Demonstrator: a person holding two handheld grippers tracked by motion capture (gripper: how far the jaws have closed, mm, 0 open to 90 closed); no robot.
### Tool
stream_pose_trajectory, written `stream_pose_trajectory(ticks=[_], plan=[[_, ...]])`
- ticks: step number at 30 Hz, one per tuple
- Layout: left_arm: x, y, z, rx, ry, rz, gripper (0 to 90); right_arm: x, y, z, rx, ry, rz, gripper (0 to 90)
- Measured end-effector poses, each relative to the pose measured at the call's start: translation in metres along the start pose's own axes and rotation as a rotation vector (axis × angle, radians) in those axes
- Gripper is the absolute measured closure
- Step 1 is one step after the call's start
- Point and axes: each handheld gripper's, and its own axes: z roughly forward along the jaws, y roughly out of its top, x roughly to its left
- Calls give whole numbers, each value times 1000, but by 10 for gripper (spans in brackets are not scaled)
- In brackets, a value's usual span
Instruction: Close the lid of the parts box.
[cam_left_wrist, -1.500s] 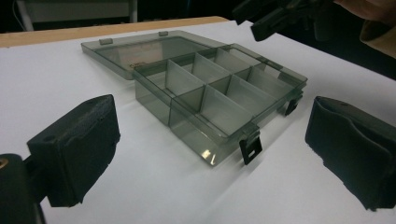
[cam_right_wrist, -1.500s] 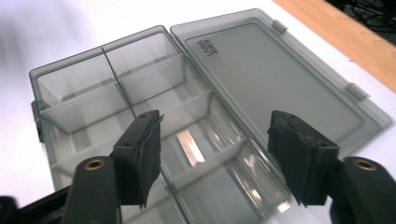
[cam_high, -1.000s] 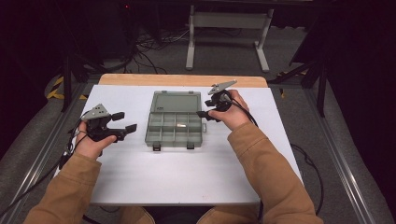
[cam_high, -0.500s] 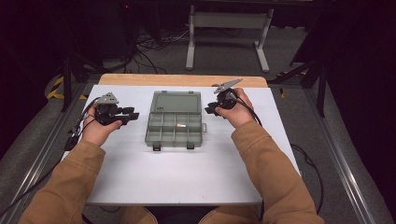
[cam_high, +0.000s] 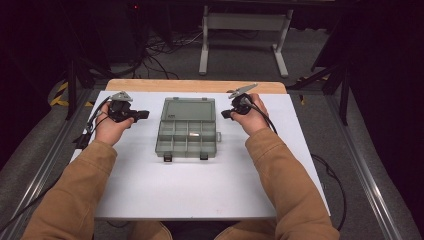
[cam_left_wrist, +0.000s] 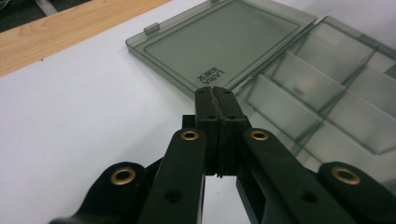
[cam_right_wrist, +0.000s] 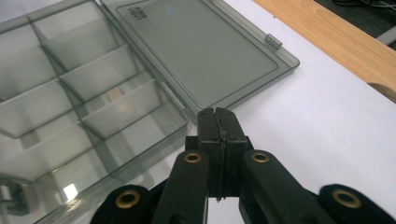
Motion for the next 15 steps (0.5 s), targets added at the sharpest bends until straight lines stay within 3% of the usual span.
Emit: stream_pose_trajectory(ticks=[3,4,6,8,9,10,11,12,15], plan=[[3,3,6,12,-22,-41,898,-4,-2,4,0,-9,12,900],[6,5,7,4,-8,-12,898,-5,-2,4,0,-10,14,900],[5,9,9,14,-11,-18,898,-7,-3,6,2,-14,18,900],[6,14,10,17,3,20,897,-9,-4,8,3,-14,24,900],[3,15,12,32,-21,-18,896,-10,-4,9,6,-16,26,900],[5,17,12,25,10,17,896,-10,-5,11,3,-17,30,900],[3,17,13,44,-12,-16,896,-11,-5,12,2,-18,34,900],[6,19,16,50,8,1,895,-12,-5,13,2,-17,37,900],[9,19,20,65,18,-3,896,-14,-7,18,6,-18,43,900]])
